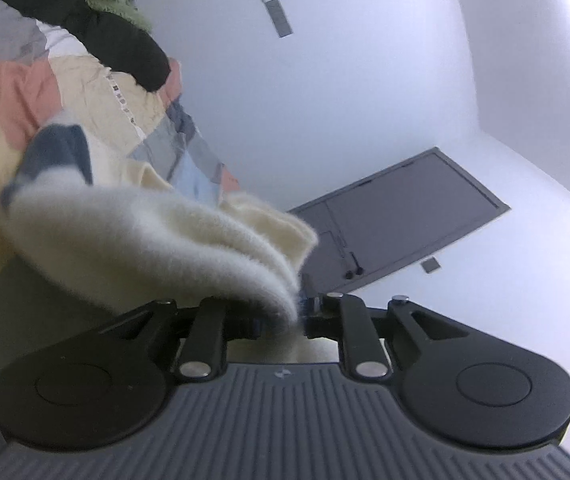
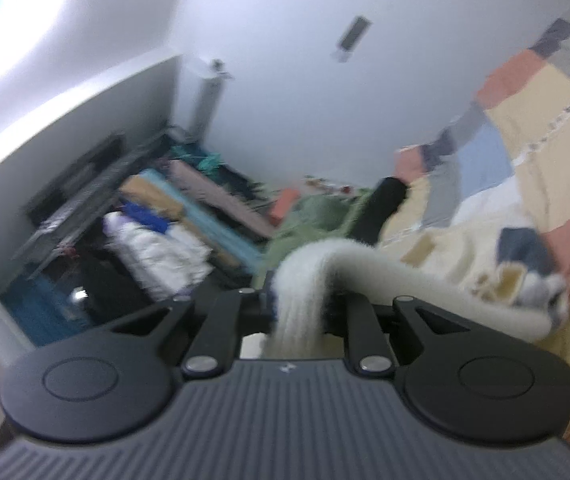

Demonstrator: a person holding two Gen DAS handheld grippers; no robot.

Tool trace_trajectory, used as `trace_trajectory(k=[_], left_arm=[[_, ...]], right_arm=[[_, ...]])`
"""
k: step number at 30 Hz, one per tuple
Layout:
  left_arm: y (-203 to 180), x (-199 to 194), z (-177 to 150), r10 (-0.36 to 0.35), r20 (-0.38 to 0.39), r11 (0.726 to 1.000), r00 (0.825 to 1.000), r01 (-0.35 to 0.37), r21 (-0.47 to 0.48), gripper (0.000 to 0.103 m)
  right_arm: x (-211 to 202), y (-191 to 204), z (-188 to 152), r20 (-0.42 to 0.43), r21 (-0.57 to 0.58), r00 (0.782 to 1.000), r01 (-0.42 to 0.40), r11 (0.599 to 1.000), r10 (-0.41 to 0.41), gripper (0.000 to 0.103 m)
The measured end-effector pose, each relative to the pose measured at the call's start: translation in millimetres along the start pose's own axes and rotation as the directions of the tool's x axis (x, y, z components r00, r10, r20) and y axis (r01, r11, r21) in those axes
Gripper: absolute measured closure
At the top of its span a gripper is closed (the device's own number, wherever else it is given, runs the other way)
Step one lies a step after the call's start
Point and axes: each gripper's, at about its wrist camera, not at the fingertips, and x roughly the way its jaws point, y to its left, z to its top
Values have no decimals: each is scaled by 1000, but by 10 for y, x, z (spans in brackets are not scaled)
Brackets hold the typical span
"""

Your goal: Fold large clothes

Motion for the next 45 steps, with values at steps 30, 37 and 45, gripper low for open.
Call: trace_trajectory(k=[30, 37, 45], left_arm=[[1681, 2331, 1248, 327, -83, 942, 941, -319, 102, 42], [1492, 2263, 1191, 358, -60, 921, 932, -342, 187, 35], [993, 2008, 1006, 516, 138, 726, 846, -517, 454, 24]], right_arm=[[2428, -2209, 313, -117, 325, 955, 295, 899, -271, 39], [2446, -2058, 286, -132, 224, 943, 330, 917, -307, 40], [2358, -1544, 166, -131, -83, 887, 436, 896, -443, 26]])
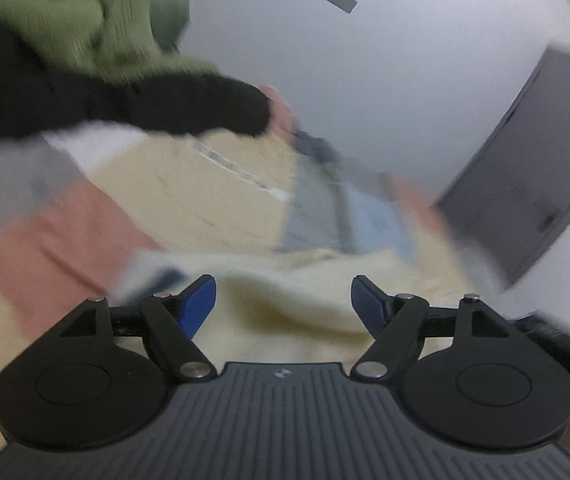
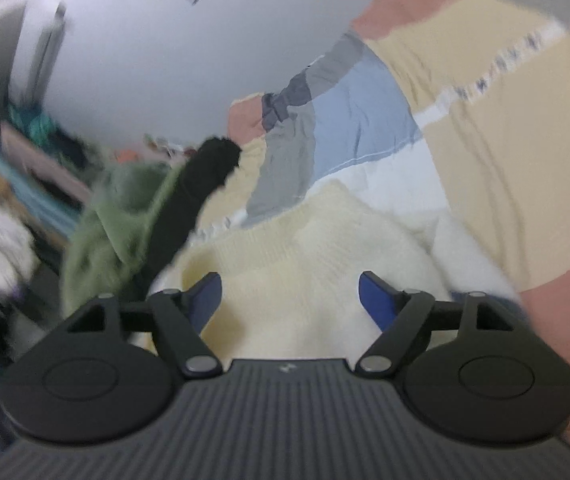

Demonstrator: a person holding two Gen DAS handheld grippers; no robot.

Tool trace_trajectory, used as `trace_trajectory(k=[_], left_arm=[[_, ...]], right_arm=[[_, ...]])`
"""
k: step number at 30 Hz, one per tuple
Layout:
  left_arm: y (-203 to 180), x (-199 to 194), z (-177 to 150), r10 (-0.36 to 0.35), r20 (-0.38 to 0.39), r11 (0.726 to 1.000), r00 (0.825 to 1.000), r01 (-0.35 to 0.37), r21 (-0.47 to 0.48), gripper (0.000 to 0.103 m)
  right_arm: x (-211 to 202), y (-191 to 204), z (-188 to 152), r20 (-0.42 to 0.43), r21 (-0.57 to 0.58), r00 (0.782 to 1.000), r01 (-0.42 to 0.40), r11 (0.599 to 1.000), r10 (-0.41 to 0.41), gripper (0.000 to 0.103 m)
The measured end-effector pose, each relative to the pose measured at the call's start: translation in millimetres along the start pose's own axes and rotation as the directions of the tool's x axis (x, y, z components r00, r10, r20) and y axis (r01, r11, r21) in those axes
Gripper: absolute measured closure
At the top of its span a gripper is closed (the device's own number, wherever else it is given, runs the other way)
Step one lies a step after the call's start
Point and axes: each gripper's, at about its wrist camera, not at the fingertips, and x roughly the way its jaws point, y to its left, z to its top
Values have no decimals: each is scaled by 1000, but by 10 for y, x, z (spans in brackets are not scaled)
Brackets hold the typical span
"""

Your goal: Fold large clothes

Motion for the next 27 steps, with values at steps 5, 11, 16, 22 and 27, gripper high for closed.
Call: trace_trajectory(k=[5, 11, 16, 22, 27], left_arm=[[-219, -23, -214, 99, -40, 974, 994, -89, 208, 23], [-367, 253, -389, 236, -45, 901, 971, -201, 383, 23], [-308, 446, -353, 271, -36, 903, 962, -240, 357, 22], [-202, 438, -285, 264, -30, 925, 964, -244, 291, 20], [-136, 398, -238, 264, -15, 937, 964, -253, 239, 20]], right_arm=[[-91, 235, -223, 12, -245, 993, 113, 963, -114, 26], [108, 522, -482, 28, -533, 963, 242, 811, -269, 25], [384, 608, -679, 57, -698, 920, 315, 643, -389, 27], [416, 619, -675, 169, -744, 881, 408, 529, -443, 79], [199, 456, -359, 235, -609, 861, 492, 622, -450, 89]])
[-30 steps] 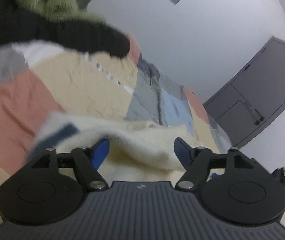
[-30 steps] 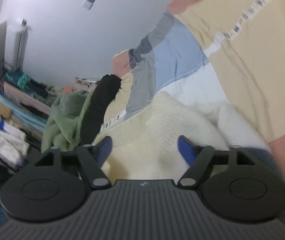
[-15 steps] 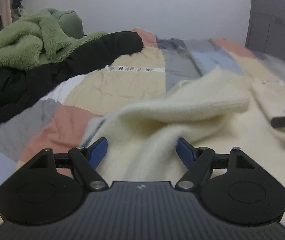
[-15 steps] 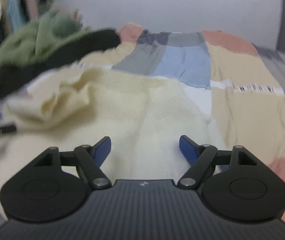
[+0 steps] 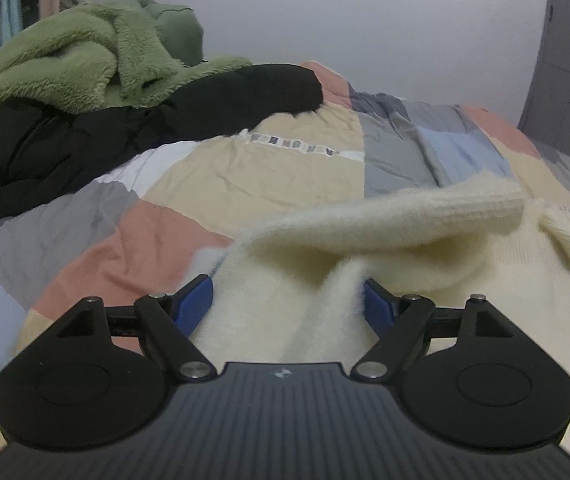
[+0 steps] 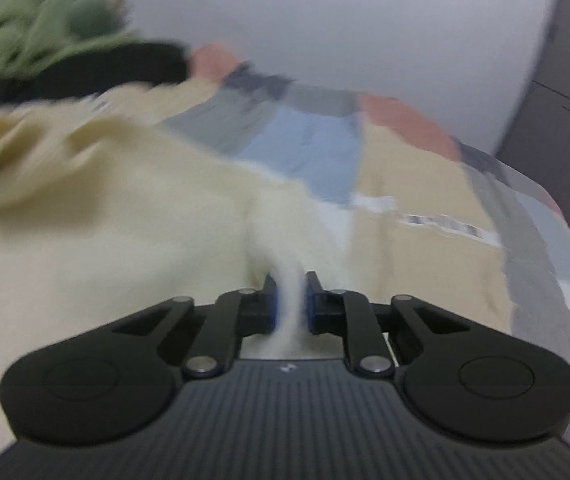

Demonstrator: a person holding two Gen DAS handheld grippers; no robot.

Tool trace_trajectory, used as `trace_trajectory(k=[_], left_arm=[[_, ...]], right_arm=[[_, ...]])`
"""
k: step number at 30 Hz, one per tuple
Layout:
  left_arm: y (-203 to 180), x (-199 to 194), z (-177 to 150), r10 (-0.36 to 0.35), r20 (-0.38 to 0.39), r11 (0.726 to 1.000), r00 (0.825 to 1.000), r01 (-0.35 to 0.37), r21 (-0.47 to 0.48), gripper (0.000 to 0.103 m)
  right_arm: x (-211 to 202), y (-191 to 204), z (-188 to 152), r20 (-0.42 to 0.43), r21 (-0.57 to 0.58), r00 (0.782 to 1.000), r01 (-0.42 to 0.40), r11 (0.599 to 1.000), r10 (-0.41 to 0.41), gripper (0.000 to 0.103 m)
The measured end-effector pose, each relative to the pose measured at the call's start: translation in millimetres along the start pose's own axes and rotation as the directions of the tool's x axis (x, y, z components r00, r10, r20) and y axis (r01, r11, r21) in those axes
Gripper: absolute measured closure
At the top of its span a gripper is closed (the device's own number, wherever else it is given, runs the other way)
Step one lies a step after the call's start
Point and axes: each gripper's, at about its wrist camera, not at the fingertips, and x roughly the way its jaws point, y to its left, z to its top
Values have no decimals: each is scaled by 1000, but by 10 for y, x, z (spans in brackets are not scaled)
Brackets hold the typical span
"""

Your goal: Fold large clothes

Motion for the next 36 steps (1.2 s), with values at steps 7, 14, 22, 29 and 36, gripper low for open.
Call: trace_trajectory(k=[7, 14, 22, 29, 36], left_arm=[[111, 8, 25, 19, -10, 997, 1000, -20, -79, 18], [204, -38, 33, 9, -13, 989, 1000, -11, -147, 17], [114, -278, 26, -12, 29, 992, 999, 16, -124, 18], [-20, -638, -3, -90, 136, 991, 987, 102, -83, 18], [-411, -739, -112, -374, 111, 927, 921, 369, 64, 18]], right_arm=[[247, -435, -122, -80, 144, 995, 76, 987, -65, 89], [186, -333, -165, -65, 99, 993, 103, 990, -97, 87], [-18, -343, -106, -7, 184, 1000, 27, 983, -26, 74], [-333, -282, -31, 98, 240, 992, -99, 966, 78, 60], [-416, -158, -14, 124, 255, 968, -242, 936, 217, 60]])
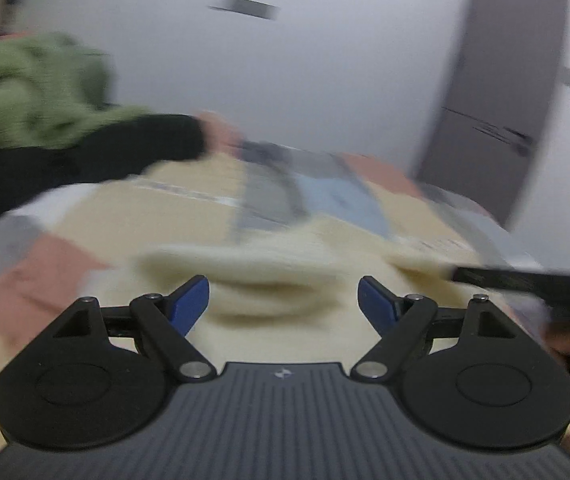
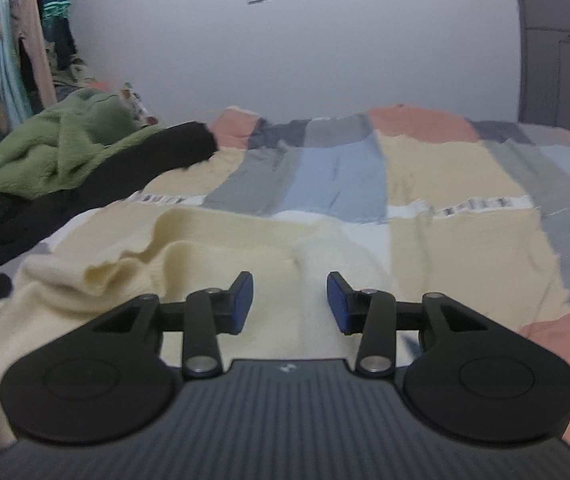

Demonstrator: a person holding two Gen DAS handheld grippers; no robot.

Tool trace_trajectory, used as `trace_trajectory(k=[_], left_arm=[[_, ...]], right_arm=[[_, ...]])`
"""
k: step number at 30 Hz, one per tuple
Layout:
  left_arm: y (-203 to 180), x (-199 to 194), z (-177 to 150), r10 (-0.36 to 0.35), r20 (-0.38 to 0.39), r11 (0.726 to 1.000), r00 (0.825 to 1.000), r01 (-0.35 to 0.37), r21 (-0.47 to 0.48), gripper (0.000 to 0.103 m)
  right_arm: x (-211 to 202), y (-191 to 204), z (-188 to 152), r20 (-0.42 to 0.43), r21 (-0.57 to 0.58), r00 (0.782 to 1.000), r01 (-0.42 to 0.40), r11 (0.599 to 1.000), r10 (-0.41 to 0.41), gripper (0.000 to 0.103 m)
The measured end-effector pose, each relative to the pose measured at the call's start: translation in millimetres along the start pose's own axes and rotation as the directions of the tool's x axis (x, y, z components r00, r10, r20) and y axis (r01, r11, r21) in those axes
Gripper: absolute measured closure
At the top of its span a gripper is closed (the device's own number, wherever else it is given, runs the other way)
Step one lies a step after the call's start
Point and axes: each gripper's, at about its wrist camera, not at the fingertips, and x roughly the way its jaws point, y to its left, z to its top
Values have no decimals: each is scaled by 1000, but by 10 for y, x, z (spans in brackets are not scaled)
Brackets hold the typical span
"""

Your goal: Fold large clothes

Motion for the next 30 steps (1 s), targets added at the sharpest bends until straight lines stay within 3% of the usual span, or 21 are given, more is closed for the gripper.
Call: trace_trajectory(k=[3, 5, 9, 16, 20, 25, 27, 30], left_arm=[[-249, 84, -120, -136, -80, 985, 987, 143, 95, 18], [-354, 210, -208, -133, -152, 981, 979, 152, 121, 18], [-350, 477, -232, -66, -198, 990, 978, 89, 108, 18], [120, 817, -37, 27, -246, 997, 969, -44, -61, 18], [289, 1002, 132, 53, -268, 990, 962, -86, -112, 18], [451, 1032, 246, 57, -205, 978, 977, -96, -187, 18], [480, 995, 284, 50, -167, 971, 985, -88, -224, 18], [452, 968, 329, 98, -125, 976, 987, -120, -183, 18]], right_arm=[[70, -23, -31, -28, 32, 999, -17, 999, 18, 61], [125, -44, -43, -51, 58, 998, -31, 998, 34, 61], [97, 29, -89, -49, 44, 998, -36, 998, 39, 60], [-101, 96, 36, 39, 37, 992, -123, 992, 122, 60], [45, 111, 95, -19, 64, 982, -184, 981, 185, 60], [494, 133, -14, -167, 41, 983, -70, 997, 76, 62], [561, 115, 4, -145, 28, 989, 21, 999, -17, 62], [575, 105, 80, -66, 1, 992, 110, 994, -110, 62]])
